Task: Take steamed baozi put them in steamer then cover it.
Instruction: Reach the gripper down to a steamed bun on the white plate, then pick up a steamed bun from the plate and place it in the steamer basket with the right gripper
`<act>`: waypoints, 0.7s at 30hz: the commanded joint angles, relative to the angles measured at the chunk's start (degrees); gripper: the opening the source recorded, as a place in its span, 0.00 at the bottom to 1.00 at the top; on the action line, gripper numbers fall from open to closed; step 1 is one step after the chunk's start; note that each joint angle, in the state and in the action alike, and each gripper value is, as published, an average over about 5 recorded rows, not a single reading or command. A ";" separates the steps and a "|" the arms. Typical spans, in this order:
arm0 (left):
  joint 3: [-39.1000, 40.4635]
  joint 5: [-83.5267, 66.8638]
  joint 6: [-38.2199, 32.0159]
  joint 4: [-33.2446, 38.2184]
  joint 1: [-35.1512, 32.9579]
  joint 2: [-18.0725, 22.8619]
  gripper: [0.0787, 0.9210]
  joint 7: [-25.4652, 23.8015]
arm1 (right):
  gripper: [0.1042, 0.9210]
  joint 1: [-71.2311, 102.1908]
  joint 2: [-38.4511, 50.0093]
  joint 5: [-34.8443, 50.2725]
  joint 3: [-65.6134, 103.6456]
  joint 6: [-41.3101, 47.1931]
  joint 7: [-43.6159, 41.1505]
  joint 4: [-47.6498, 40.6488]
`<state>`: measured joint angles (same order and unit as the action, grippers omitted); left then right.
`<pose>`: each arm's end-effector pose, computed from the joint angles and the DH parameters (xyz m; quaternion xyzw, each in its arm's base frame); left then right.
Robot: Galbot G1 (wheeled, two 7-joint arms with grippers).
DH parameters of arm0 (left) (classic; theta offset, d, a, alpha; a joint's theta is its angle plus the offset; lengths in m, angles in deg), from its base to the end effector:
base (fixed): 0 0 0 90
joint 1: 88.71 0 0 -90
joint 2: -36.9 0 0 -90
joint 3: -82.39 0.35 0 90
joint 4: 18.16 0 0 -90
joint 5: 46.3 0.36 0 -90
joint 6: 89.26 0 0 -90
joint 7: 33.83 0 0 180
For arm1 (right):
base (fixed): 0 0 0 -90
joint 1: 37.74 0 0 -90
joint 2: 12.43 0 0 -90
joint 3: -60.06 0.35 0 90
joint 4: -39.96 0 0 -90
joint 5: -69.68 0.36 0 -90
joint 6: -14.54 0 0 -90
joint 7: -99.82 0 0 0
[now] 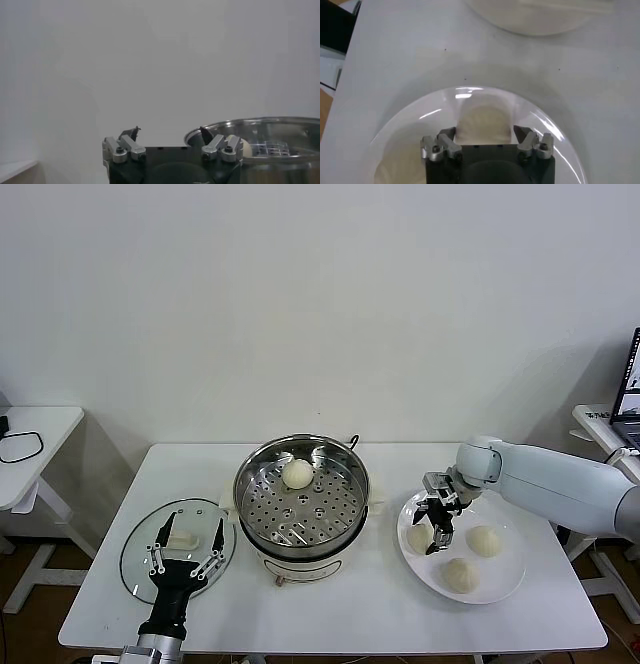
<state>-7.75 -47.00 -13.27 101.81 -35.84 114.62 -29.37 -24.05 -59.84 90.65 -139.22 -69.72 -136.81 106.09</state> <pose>0.1484 0.0369 -0.3207 0.0288 0.9949 0.0737 0.0622 0.5332 -0.1067 -0.2417 0.5976 -0.5068 0.4777 0.3972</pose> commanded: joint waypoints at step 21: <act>-0.08 -0.18 0.21 1.18 0.49 -0.96 0.88 -0.03 | 0.68 -30.75 -2.14 4.83 -4.73 -1.86 -14.56 6.69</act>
<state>-7.84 -47.15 -13.14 102.94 -35.34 113.71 -29.38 -38.73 -58.64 91.63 -140.60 -71.08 -144.70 110.47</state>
